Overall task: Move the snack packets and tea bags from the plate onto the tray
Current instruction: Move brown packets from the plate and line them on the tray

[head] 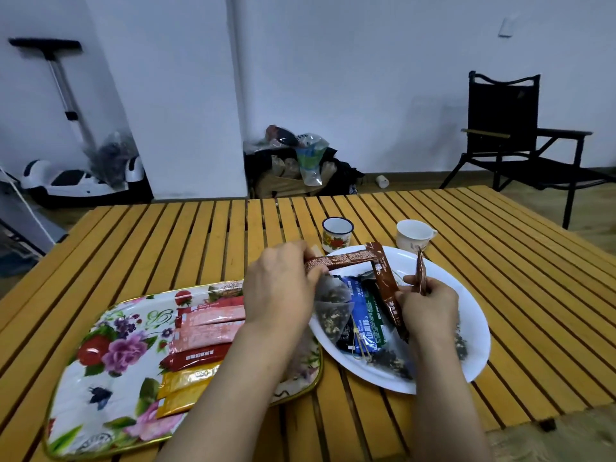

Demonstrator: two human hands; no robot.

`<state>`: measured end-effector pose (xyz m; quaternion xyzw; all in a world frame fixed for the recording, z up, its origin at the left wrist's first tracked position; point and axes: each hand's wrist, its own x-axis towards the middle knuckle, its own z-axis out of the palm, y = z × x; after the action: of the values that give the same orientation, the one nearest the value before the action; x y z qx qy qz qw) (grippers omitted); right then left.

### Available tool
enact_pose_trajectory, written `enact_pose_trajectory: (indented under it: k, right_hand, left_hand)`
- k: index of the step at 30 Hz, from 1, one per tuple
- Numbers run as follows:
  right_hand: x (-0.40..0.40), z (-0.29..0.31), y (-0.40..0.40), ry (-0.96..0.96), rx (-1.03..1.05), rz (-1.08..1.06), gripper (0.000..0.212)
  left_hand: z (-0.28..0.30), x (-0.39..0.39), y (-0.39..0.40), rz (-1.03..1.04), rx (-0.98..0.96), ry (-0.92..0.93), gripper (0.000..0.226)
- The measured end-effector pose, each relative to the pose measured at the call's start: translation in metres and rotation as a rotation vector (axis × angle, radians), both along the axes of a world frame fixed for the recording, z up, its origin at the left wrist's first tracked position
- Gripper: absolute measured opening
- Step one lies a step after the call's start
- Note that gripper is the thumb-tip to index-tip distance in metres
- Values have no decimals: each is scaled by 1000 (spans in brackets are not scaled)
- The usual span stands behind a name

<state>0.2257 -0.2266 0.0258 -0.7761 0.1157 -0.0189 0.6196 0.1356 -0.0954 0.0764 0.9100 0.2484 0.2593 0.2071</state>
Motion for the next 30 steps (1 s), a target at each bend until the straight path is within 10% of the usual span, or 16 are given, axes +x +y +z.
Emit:
enact_pose_trajectory:
  k: [11,30]
  right_hand:
    - [-1,8,-4,-84,-128,14,21]
    - [-43,45,44,-373,-191,743,28]
  left_hand:
    - [-4,-15,16,-107,-128,-80,12]
    - [-51,-127,74,106,-688,-90,21]
